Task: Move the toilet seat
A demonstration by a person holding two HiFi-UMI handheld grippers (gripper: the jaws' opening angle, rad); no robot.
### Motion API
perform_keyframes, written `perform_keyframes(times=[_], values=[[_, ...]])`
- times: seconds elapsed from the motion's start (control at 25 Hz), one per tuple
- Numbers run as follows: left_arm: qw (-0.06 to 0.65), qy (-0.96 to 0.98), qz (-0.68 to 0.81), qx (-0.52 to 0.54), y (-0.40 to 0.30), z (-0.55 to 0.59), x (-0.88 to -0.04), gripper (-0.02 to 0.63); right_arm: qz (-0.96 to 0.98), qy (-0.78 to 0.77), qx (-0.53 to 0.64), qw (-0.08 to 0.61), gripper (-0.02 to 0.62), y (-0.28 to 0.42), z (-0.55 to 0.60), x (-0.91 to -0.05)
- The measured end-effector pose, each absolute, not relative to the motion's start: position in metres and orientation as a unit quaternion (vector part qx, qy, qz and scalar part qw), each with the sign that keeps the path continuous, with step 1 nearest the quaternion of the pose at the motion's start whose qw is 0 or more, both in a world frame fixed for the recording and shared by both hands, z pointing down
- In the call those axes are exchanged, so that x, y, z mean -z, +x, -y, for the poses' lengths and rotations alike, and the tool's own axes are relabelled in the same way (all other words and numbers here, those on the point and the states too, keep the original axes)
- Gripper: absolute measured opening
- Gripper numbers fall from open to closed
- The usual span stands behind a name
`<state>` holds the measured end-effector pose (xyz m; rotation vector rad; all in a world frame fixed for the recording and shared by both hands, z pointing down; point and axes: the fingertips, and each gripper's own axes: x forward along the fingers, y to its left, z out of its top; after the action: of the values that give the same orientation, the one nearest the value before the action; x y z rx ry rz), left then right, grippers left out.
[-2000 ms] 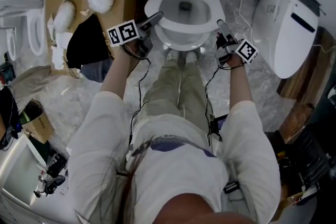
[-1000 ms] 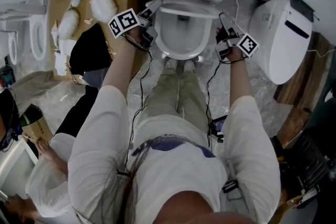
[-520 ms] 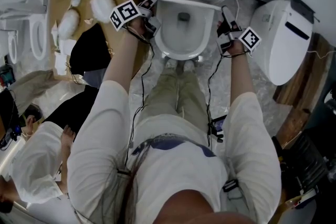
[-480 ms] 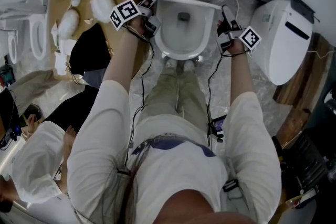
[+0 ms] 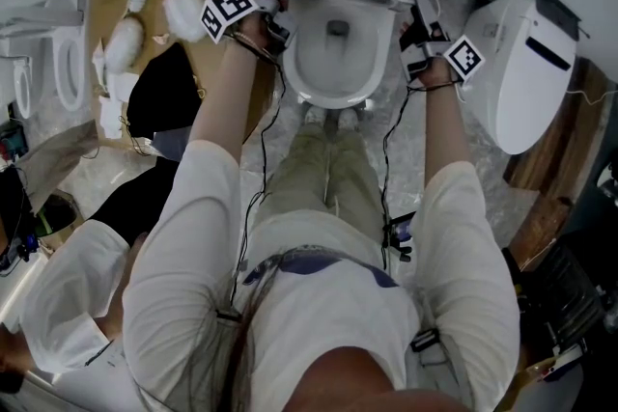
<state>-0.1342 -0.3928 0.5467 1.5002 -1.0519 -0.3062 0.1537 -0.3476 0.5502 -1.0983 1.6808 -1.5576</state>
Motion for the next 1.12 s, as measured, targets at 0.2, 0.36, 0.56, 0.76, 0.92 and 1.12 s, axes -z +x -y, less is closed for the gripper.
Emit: perform_keyframes(times=[0.2,0.36,0.56,0.76,0.92,1.12], values=[[0.597,0.644,0.455,0.147,-0.134,0.405,-0.545,0.442,-0.631,-0.414,0.581,0.305,0.492,0.155,0.359,-0.548],[0.594,0.646,0.453,0.153,-0.134,0.413,-0.545,0.442,-0.631,-0.416,0.578,0.308,0.492,0.156,0.368,-0.548],[0.590,0.652,0.450,0.159,-0.132,0.422,-0.544,0.441,-0.628,-0.422,0.573,0.314,0.492,0.158,0.377,-0.548],[0.586,0.651,0.452,0.170,-0.132,0.430,-0.544,0.440,-0.627,-0.426,0.568,0.321,0.492,0.159,0.384,-0.548],[0.582,0.654,0.451,0.174,-0.132,0.436,-0.545,0.440,-0.624,-0.430,0.565,0.327,0.492,0.160,0.391,-0.550],[0.580,0.655,0.449,0.182,-0.129,0.440,-0.545,0.440,-0.621,-0.431,0.563,0.334,0.492,0.162,0.396,-0.550]])
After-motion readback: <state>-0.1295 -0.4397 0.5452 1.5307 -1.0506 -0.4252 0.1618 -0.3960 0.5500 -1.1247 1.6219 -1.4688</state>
